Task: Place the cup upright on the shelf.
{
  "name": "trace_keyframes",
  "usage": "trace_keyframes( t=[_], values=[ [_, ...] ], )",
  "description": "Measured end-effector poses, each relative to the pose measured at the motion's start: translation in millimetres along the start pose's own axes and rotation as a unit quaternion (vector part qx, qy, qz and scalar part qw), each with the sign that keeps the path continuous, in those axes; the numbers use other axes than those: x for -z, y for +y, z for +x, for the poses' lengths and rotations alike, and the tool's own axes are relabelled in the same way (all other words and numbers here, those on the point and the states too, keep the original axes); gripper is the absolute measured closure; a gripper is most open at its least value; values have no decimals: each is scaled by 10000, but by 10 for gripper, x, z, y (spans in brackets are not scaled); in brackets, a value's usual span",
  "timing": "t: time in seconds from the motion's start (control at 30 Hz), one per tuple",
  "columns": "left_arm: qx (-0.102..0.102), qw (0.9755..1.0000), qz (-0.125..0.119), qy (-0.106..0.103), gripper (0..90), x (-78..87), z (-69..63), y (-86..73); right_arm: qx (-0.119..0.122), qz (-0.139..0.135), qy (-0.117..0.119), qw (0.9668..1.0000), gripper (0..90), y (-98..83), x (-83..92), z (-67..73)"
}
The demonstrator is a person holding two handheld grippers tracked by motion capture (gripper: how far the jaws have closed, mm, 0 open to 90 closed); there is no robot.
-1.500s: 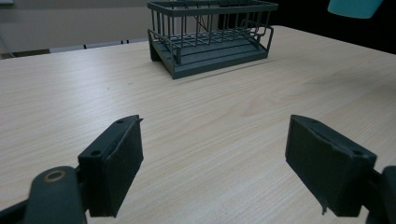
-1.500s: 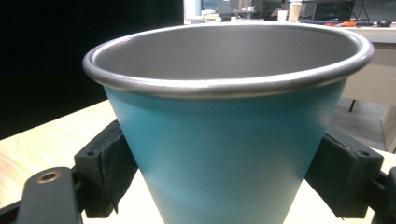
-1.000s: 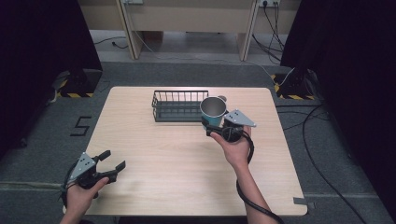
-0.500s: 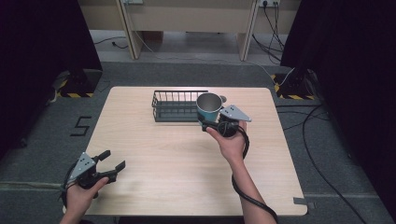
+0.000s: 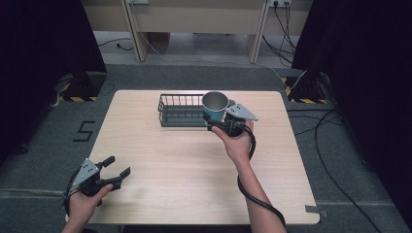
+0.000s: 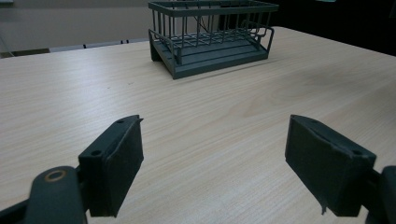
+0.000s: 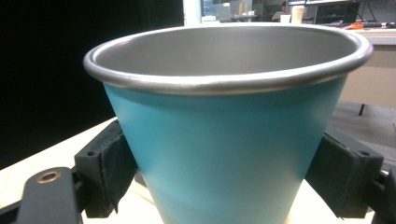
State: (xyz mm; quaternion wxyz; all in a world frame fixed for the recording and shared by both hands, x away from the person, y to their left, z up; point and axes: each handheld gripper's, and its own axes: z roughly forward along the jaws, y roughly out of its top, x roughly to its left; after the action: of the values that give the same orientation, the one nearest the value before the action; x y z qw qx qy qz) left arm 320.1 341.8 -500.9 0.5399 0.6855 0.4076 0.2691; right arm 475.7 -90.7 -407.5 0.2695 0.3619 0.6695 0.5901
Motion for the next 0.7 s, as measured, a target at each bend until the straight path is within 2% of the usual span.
trace_keyframes(
  t=[0.7],
  values=[
    [4, 10000, -23, 8, 188, 1, 5, 0, -25, 72, 31, 10000, 179, 112, -313, 15]
  ],
)
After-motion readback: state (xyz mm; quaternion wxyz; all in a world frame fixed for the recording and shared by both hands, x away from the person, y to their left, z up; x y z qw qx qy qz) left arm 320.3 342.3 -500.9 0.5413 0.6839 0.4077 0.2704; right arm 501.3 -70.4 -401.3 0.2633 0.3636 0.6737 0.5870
